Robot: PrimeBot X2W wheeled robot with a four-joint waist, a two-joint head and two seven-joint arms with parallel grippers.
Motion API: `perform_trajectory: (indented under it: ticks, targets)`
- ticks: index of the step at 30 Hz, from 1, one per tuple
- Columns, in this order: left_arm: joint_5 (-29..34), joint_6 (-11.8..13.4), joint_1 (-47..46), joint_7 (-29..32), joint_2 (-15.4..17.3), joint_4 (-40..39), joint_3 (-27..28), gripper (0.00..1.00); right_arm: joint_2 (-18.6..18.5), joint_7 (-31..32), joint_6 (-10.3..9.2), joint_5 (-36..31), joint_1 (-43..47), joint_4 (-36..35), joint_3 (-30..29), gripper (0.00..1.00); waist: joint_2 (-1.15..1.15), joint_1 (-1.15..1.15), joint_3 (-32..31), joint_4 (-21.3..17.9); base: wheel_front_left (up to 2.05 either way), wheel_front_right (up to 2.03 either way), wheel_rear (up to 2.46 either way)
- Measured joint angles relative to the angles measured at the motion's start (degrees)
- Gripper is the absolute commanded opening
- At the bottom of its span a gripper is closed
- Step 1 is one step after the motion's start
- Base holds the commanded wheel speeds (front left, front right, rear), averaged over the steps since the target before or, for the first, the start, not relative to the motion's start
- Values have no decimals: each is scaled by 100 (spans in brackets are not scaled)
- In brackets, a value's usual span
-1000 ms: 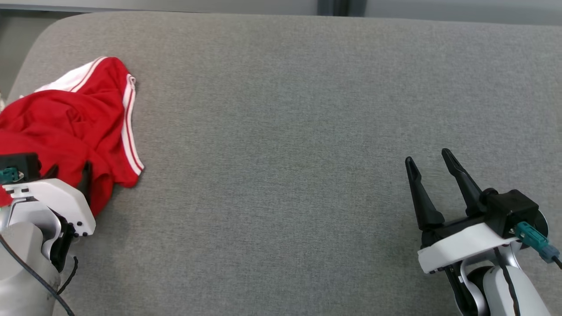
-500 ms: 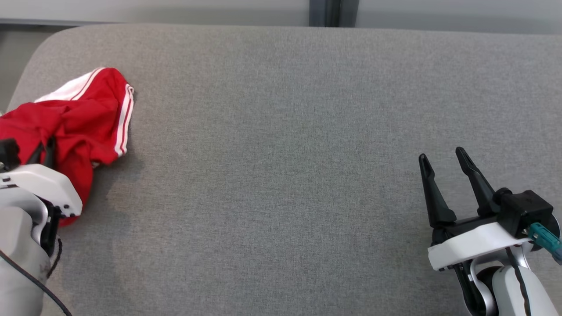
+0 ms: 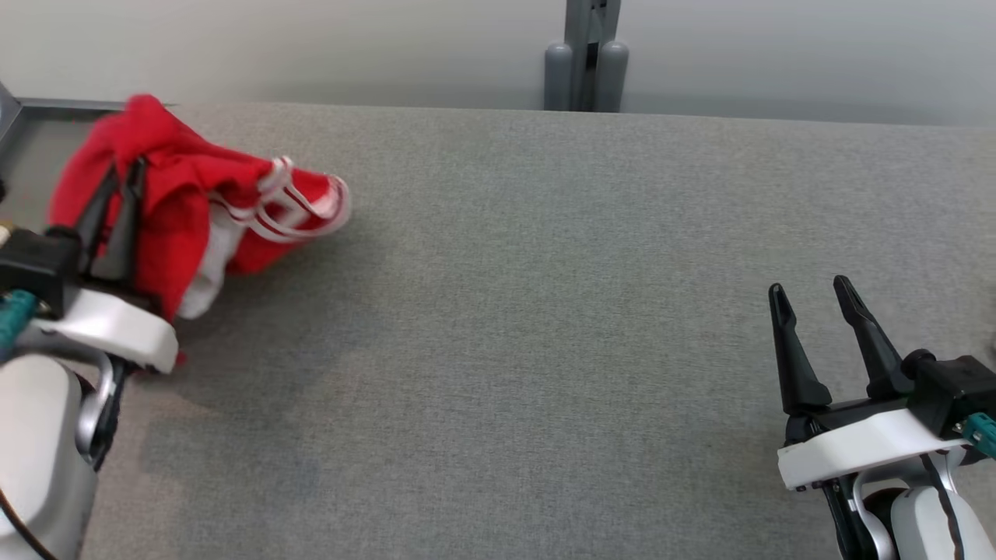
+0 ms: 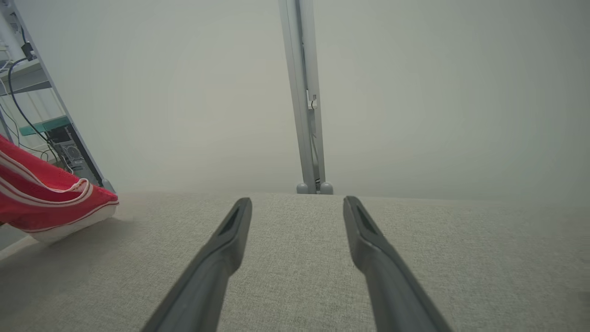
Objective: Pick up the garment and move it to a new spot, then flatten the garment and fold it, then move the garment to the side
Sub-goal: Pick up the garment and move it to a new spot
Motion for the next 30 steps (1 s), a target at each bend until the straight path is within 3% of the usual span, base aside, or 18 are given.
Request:
perform_trajectory:
  ticks: [6,12,30]
  targets:
    - [254,-109,542,0,-169,-868,-51,0,-2,-27,0,94,75,-56,-33,100,0,0,-117,-239,0,0,0]
    - [458,-252,853,0,-453,-1419,-566,0,-3,-66,0,238,157,-119,31,100,0,0,-145,-664,0,0,0]
    - [363,-465,78,1,-1326,-569,-1771,0,-8,-421,0,633,95,81,281,100,0,0,382,-2290,0,0,0]
